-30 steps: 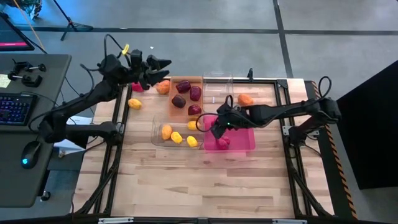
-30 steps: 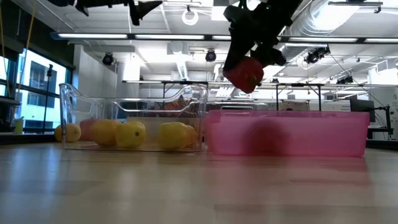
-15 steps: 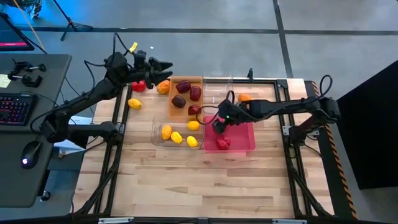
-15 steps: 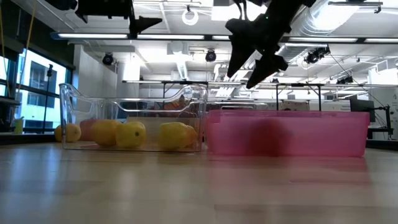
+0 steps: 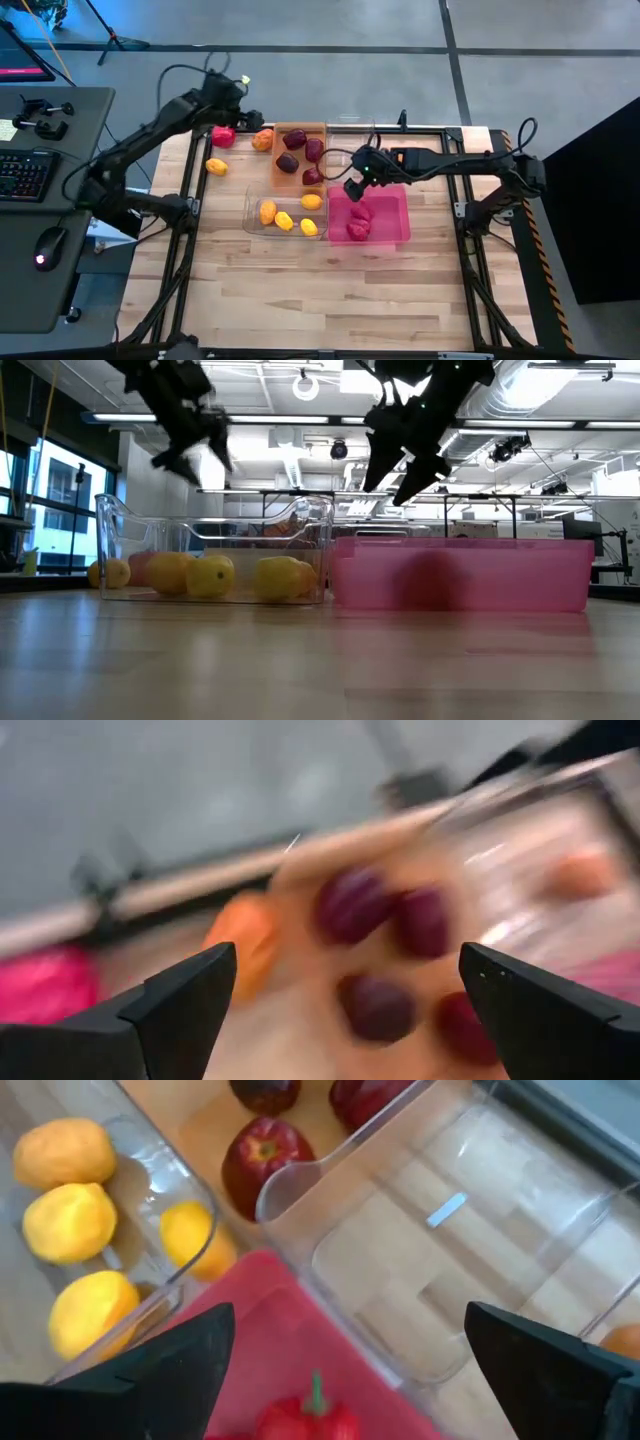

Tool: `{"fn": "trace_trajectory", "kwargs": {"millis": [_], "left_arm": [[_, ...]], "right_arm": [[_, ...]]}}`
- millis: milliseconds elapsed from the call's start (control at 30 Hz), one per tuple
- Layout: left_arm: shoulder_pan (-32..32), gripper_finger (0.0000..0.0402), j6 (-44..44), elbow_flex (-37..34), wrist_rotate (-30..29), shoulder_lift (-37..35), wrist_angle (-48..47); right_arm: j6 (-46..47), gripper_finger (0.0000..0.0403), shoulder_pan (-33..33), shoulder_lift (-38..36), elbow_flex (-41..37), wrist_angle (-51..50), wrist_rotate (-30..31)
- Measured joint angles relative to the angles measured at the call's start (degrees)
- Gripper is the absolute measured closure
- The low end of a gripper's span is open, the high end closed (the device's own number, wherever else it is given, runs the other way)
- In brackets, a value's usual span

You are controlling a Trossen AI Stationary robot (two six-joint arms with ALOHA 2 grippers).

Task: Sort produce into baskets
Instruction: Put the yellow lemon into the bottom transparent bin

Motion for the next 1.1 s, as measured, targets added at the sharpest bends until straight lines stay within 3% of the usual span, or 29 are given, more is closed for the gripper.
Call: {"fn": "trace_trajectory", "kwargs": {"millis": [133,267,567,667,867,1100], "left_arm": [[1.03,0.0032,-2.2,0.0,-3.82,6.89,-11.61],[-0.02,0.0032,1.09,-0.02,-11.33,11.37,-21.16],[-2.71,0.0032,11.76,-0.1,-14.52,17.48,-35.56],[-2.45,0.0032,13.44,-1.61,-18.21,20.66,-35.77],[-2.73,0.0032,18.47,-2.95,-20.02,24.8,-30.34],[-2.64,0.0032,24.76,-3.18,-22.8,26.95,-32.54]], "right_arm": [[-3.16,0.0018,-1.91,0.0,0.0,0.41,-0.02],[-5.76,0.0018,-2.93,0.0,0.0,0.42,0.02],[-10.81,0.0018,-3.42,1.58,0.07,4.11,0.13],[-10.75,0.0018,-3.37,3.11,0.07,5.65,0.07],[-8.43,0.0018,-2.4,7.05,0.07,6.95,-2.07],[-8.41,0.0018,-0.35,9.87,0.07,7.64,-4.9]]}}
